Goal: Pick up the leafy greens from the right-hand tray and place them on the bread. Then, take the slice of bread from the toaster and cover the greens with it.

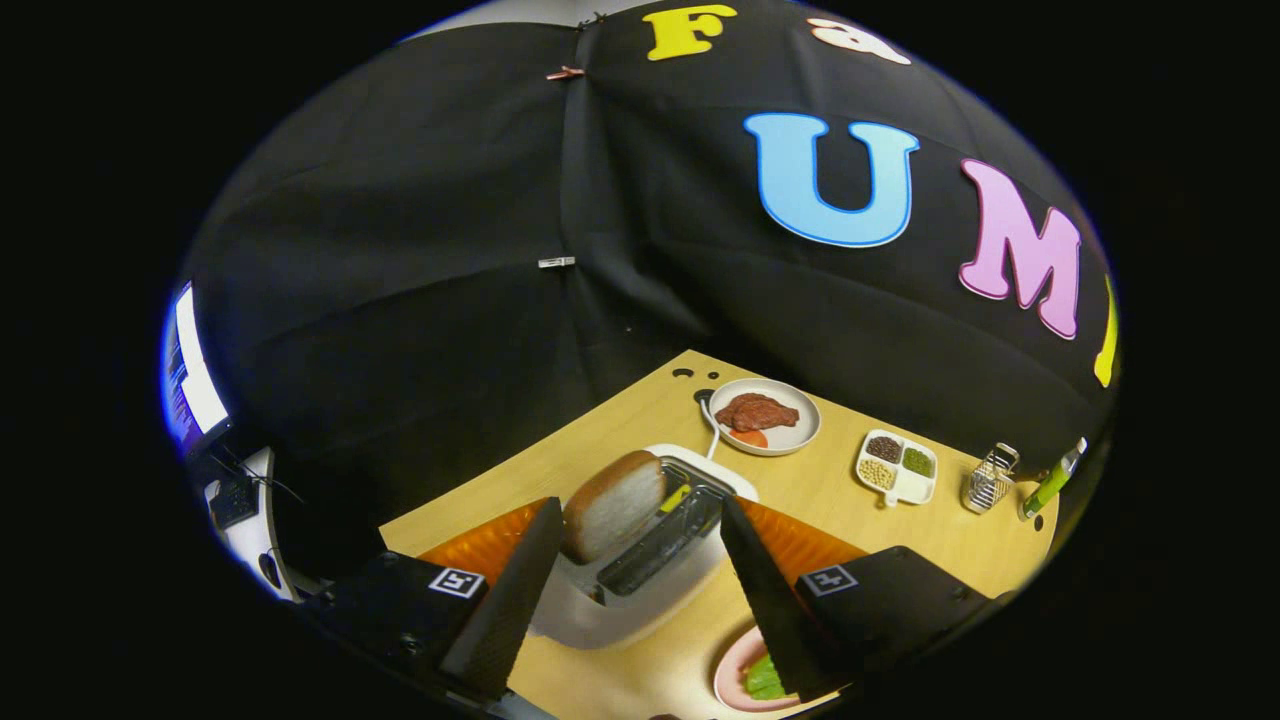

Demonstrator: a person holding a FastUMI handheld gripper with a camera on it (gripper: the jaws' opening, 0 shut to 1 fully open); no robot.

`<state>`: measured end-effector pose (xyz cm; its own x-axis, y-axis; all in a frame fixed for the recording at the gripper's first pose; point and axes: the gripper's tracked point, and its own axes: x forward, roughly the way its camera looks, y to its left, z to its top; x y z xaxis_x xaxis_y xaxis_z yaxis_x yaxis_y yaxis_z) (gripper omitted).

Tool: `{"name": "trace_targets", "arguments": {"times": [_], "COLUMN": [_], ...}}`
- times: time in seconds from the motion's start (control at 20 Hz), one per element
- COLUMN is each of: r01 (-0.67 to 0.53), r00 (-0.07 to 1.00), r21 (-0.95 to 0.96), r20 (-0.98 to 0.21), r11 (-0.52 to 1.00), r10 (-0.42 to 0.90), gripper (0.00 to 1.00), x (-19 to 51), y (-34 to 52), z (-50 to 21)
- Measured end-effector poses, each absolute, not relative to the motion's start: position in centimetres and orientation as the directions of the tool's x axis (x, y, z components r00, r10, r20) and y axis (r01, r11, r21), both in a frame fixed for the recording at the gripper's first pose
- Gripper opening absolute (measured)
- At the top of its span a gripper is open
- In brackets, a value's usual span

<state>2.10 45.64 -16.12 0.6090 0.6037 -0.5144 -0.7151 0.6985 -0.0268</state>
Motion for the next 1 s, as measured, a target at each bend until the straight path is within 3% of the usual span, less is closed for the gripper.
{"name": "trace_targets", "arguments": {"times": [0.65, 0.85, 0.95, 1.0], "r01": [-0.674, -0.658, -0.647, -0.644], "r00": [0.654, 0.67, 0.68, 0.681], "r21": [-0.151, -0.177, -0.182, -0.189], "r20": [-0.578, -0.58, -0.576, -0.583], "r11": [0.723, 0.732, 0.74, 0.741], "r10": [0.488, 0.462, 0.453, 0.443], "gripper": [0.97, 0.81, 0.55, 0.49], "x": [3.7, 3.9, 3.6, 3.6], "y": [50.7, 50.3, 50.0, 49.8], "z": [-21.2, -21.9, -22.1, -22.2]}}
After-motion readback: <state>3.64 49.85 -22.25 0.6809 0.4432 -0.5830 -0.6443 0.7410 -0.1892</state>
